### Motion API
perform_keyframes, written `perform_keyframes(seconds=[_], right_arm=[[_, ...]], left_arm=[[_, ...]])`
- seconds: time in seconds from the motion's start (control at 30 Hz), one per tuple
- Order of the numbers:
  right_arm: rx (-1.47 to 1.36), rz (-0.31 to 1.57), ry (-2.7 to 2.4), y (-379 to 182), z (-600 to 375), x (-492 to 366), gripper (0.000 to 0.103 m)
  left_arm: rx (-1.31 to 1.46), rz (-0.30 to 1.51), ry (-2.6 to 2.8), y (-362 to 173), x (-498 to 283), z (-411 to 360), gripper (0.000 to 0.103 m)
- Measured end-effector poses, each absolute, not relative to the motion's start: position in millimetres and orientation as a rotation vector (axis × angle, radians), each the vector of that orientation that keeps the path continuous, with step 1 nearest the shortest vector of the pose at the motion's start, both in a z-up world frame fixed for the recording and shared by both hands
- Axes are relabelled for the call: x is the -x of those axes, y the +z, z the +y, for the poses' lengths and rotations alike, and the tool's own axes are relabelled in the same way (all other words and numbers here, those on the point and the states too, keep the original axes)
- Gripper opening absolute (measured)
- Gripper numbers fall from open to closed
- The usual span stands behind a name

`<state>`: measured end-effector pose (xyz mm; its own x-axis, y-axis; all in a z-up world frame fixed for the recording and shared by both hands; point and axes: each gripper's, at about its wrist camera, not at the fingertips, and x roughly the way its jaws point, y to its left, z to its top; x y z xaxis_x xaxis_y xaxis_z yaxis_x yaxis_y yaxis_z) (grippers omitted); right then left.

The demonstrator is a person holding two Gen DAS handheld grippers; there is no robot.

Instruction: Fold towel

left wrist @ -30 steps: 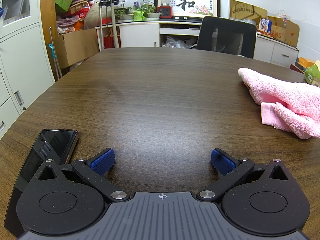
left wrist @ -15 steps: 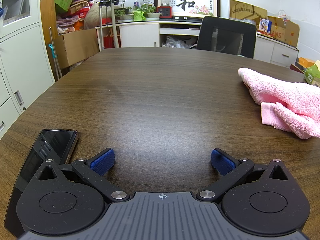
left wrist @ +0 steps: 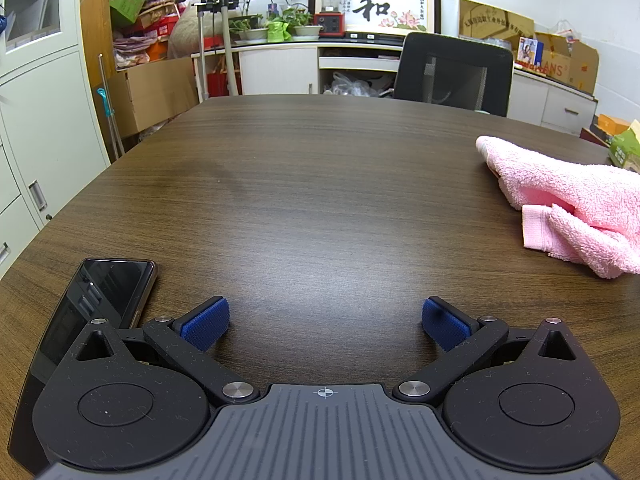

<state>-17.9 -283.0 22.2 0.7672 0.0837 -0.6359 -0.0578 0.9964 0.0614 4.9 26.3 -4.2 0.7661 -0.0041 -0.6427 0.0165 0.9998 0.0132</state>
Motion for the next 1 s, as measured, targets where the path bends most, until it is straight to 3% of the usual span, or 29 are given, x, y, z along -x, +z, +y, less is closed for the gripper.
perform_keyframes(seconds=[0.23,0.3,0.37,0.47,0.77,1.0], right_arm=[[-0.07,0.675,0.126,24,-281,17,0.098],[-0.085,0.675,0.138,24,-280,18,0.088],[-0.103,0.672,0.151,25,-280,19,0.064],[-0.169,0.659,0.181,27,-286,21,0.043],[-0.529,0.627,0.364,24,-332,28,0.026],[-0.67,0.56,0.526,34,-351,38,0.027]], left_arm=[[-0.023,0.697,-0.029,-4,-4,21,0.103],[-0.029,0.697,-0.048,-3,-4,18,0.103],[-0.042,0.695,-0.089,-3,-1,8,0.103],[-0.056,0.693,-0.138,-4,1,-7,0.103],[-0.167,0.684,-0.268,-3,-1,-74,0.103],[-0.127,0.695,-0.293,-9,-17,-92,0.103]])
